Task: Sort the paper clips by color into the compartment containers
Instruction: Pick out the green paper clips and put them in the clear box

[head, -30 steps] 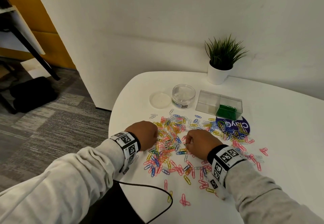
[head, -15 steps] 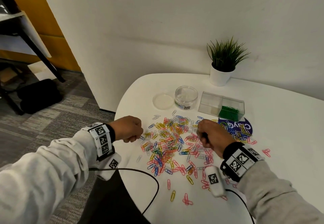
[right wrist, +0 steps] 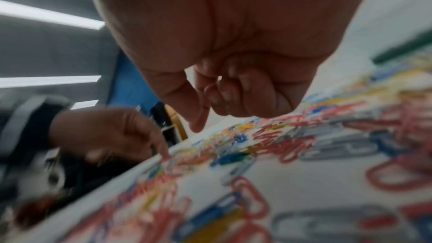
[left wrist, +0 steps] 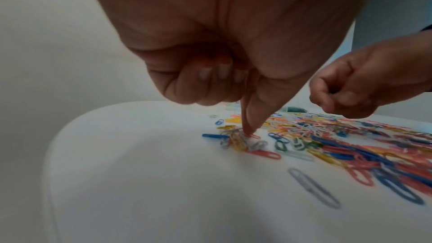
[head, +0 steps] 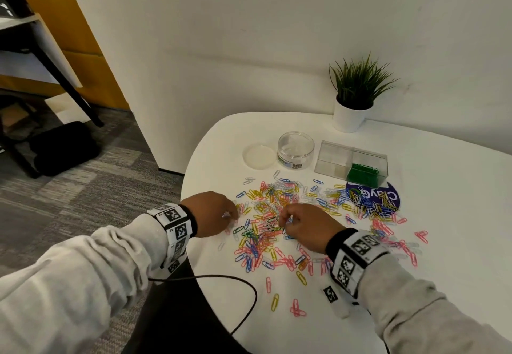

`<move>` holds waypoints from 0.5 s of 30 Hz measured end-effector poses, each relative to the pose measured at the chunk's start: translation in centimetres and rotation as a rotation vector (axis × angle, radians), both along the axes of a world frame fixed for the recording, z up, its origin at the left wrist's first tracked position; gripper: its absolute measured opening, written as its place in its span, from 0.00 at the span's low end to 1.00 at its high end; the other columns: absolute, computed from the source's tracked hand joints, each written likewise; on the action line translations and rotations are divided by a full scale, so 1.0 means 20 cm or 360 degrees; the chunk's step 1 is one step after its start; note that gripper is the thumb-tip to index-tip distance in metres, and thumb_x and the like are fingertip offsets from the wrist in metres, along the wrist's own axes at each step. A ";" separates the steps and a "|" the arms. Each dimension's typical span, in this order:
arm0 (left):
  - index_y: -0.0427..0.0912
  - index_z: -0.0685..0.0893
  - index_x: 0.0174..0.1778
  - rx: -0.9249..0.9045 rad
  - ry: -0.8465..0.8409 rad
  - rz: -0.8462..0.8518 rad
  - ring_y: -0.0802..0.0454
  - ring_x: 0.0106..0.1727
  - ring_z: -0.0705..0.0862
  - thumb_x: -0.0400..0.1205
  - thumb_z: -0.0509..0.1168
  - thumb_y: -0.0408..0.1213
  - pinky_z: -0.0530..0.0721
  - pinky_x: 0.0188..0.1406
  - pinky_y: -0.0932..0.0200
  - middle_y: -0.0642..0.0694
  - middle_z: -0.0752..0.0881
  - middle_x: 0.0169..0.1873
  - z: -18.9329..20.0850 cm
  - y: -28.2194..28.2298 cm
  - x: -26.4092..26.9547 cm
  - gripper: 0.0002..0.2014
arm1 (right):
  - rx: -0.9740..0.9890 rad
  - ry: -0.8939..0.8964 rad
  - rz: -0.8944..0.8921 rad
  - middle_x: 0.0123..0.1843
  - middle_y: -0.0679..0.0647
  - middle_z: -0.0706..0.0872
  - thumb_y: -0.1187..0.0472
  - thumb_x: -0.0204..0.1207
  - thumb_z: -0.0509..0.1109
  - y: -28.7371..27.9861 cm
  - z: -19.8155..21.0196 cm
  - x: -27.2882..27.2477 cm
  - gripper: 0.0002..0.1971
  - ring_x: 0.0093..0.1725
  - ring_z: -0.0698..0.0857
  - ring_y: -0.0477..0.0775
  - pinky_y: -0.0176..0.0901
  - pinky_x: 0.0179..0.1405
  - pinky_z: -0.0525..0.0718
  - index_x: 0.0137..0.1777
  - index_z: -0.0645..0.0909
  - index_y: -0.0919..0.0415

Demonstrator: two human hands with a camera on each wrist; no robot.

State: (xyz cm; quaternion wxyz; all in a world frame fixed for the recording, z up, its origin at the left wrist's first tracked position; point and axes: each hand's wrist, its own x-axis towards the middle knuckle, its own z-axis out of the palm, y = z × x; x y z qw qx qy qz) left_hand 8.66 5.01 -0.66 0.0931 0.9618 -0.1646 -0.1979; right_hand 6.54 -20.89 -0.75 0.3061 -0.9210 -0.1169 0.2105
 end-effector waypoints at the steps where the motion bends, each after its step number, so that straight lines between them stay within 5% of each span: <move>1: 0.62 0.87 0.59 0.0008 -0.0041 0.0021 0.56 0.60 0.81 0.83 0.62 0.46 0.79 0.63 0.58 0.57 0.85 0.60 0.00 0.01 0.01 0.13 | -0.0150 -0.0057 0.0136 0.47 0.38 0.82 0.59 0.82 0.63 0.02 -0.01 -0.01 0.11 0.48 0.80 0.45 0.33 0.43 0.73 0.58 0.85 0.49; 4: 0.62 0.87 0.58 0.0027 -0.0120 0.0038 0.54 0.60 0.82 0.83 0.62 0.48 0.80 0.61 0.56 0.55 0.84 0.58 0.02 0.03 0.02 0.11 | -0.0428 -0.0152 0.0337 0.62 0.48 0.84 0.57 0.84 0.59 0.04 -0.02 -0.02 0.15 0.61 0.81 0.53 0.44 0.59 0.78 0.62 0.84 0.46; 10: 0.59 0.89 0.54 0.0072 -0.0157 -0.0098 0.54 0.56 0.83 0.82 0.65 0.56 0.82 0.57 0.55 0.56 0.86 0.54 0.00 -0.02 -0.05 0.11 | -0.0422 -0.0227 0.0222 0.49 0.46 0.83 0.53 0.79 0.65 -0.02 -0.07 0.00 0.04 0.48 0.82 0.49 0.44 0.48 0.81 0.46 0.81 0.46; 15: 0.58 0.86 0.56 0.0142 -0.0152 -0.0150 0.53 0.57 0.83 0.83 0.63 0.53 0.82 0.58 0.53 0.56 0.85 0.56 -0.06 -0.07 -0.06 0.11 | -0.0365 -0.0323 0.0228 0.56 0.46 0.85 0.53 0.81 0.66 -0.01 -0.07 0.04 0.07 0.53 0.83 0.50 0.42 0.52 0.80 0.54 0.84 0.46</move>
